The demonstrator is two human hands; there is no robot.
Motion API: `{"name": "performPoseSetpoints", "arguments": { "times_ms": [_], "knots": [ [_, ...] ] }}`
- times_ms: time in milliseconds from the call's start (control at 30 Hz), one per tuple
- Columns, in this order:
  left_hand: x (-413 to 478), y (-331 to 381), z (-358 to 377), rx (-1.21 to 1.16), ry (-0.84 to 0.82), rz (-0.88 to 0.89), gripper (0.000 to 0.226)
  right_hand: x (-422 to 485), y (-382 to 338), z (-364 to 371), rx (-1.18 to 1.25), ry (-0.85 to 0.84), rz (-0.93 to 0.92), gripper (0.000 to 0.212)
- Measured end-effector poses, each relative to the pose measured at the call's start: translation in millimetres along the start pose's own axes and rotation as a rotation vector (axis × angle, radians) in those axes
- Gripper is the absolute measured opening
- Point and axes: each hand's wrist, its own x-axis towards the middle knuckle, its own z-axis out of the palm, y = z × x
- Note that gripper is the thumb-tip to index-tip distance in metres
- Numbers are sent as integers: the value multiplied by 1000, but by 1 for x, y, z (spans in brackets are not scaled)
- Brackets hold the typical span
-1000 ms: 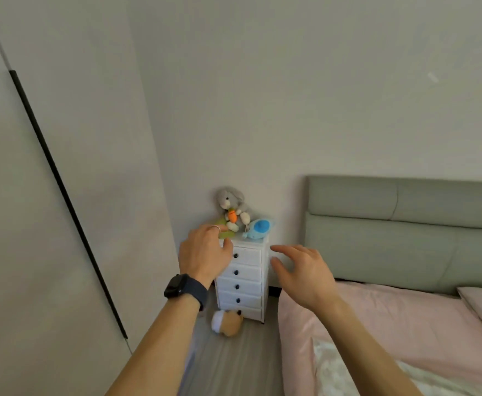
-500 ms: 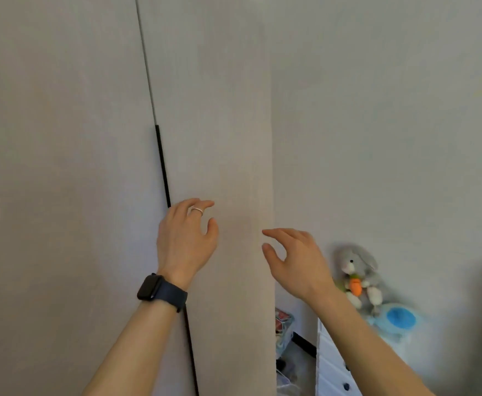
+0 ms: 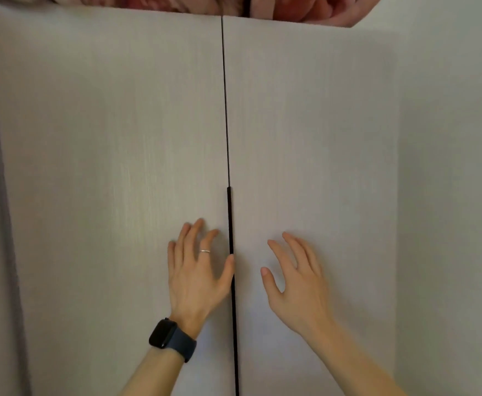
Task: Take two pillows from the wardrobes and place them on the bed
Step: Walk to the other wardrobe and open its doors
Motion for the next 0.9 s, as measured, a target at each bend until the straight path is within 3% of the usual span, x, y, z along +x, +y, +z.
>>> {"name": "performPoseSetpoints", "arguments": {
  "times_ms": [233,333,700,900],
  "knots": [
    [-13,28,34,54,2,-196,68,45,21,24,-38,74,-270,66],
    [-20,31,42,132,-9,-202,70,58,27,37,-113,75,-343,72],
    [-14,21,48,429,1,-94,69,75,52,90,-190,260,-412,70],
    [-19,26,33,364,-30,-148,73,75,45,76,-157,252,-433,68]
  ]
}}
